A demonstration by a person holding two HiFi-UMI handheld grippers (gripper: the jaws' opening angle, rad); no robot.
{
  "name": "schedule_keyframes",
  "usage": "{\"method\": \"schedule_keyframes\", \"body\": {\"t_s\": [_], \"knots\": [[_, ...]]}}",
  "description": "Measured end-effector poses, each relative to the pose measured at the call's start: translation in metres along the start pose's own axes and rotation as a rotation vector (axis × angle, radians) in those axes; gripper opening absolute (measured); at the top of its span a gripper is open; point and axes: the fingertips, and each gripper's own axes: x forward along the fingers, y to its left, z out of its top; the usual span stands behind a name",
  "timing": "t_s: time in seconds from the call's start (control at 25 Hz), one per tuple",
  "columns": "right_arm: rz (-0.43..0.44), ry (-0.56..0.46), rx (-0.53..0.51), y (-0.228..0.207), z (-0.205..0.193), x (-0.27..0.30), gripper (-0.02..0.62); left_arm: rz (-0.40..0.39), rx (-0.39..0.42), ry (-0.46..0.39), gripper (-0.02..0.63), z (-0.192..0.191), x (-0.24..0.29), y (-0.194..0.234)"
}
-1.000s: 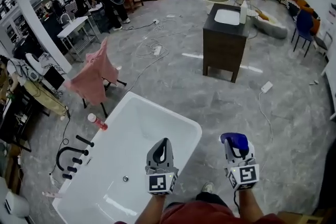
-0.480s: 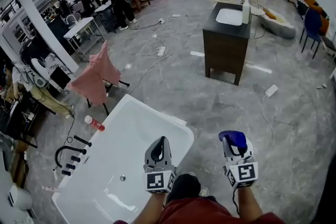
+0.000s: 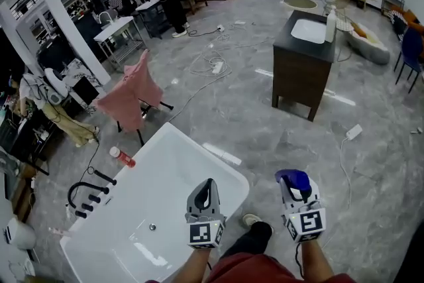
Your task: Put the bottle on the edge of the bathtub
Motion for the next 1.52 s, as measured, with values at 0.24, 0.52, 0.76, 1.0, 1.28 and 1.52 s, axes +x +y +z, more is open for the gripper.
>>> {"method": "schedule_keyframes", "body": {"t_s": [0.24,0.52,0.76,1.0,1.28,1.52], "knots": [[0.083,0.033,-0.018,-0.012,-0.004,0.073,0.150,0.112,-0.013,0.014,0.005,-0.018,0.047,0.037],[0.243,0.048,-0.070,0.010,0.020,0.184,0.150,0.279,-0.037,0.003,0.005,-0.013,0.089,0.107],[0.404,0.025,-0.108,0.056,0.040,0.260,0.150,0.431,-0.044,-0.014,0.005,-0.010,0.095,0.168],[0.562,0.047,-0.120,0.113,0.036,0.314,0.150,0.575,-0.029,-0.022,0.005,-0.009,0.080,0.223],[0.727,0.031,-0.135,0.193,0.044,0.349,0.150,0.738,-0.035,-0.015,0.005,-0.008,0.039,0.274],[0.833,0.009,-0.160,0.247,0.043,0.370,0.150,0.836,-0.030,-0.014,0.005,-0.015,0.014,0.306]]}}
